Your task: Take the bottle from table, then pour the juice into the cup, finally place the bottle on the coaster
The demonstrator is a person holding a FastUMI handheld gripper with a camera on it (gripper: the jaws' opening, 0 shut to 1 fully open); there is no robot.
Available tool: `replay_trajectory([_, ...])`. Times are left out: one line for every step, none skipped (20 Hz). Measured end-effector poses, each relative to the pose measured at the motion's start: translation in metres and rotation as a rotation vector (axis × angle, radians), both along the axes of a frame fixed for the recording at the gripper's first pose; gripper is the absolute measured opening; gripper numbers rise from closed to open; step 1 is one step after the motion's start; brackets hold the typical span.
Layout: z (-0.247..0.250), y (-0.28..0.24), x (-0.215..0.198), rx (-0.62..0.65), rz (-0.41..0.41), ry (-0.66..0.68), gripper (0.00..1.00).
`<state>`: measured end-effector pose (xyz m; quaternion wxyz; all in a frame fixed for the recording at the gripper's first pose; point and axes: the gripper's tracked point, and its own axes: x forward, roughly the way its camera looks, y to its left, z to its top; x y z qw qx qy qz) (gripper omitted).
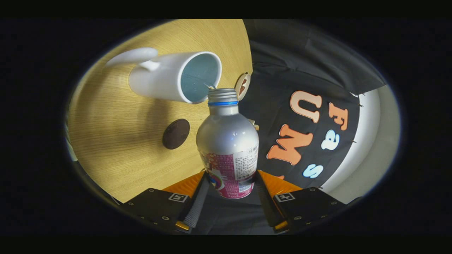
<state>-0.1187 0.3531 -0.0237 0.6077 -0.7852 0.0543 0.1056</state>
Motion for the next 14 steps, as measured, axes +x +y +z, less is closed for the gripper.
replay_trajectory([0.0,-0.0005,0.0011,-0.006,0.0,0.001,0.73])
replay_trajectory([0.001,0.0008,0.0002,-0.009,0.004,0.002,0.74])
replay_trajectory([0.0002,0.0011,0.0006,-0.014,0.004,0.004,0.74])
replay_trajectory([0.0005,0.0016,-0.0001,-0.022,0.007,0.005,0.73])
replay_trajectory([0.0004,0.0043,-0.0011,-0.029,0.014,0.005,0.73])
replay_trajectory([-0.0008,0.0054,-0.0017,-0.033,0.016,0.009,0.73])
replay_trajectory([-0.0023,0.0047,-0.002,-0.035,0.016,0.012,0.73])
replay_trajectory([-0.0025,0.0053,-0.0031,-0.038,0.019,0.016,0.73])
replay_trajectory([-0.0023,0.0068,-0.002,-0.044,0.021,0.017,0.73])
replay_trajectory([-0.001,0.0069,-0.0022,-0.052,0.023,0.019,0.74])
replay_trajectory([0.0,0.0075,-0.0002,-0.058,0.023,0.02,0.73])
replay_trajectory([0.001,0.0074,-0.0004,-0.062,0.024,0.021,0.74])
replay_trajectory([0.0002,0.0077,-0.0013,-0.066,0.025,0.021,0.73])
replay_trajectory([0.0001,0.0077,-0.0023,-0.071,0.025,0.021,0.74])
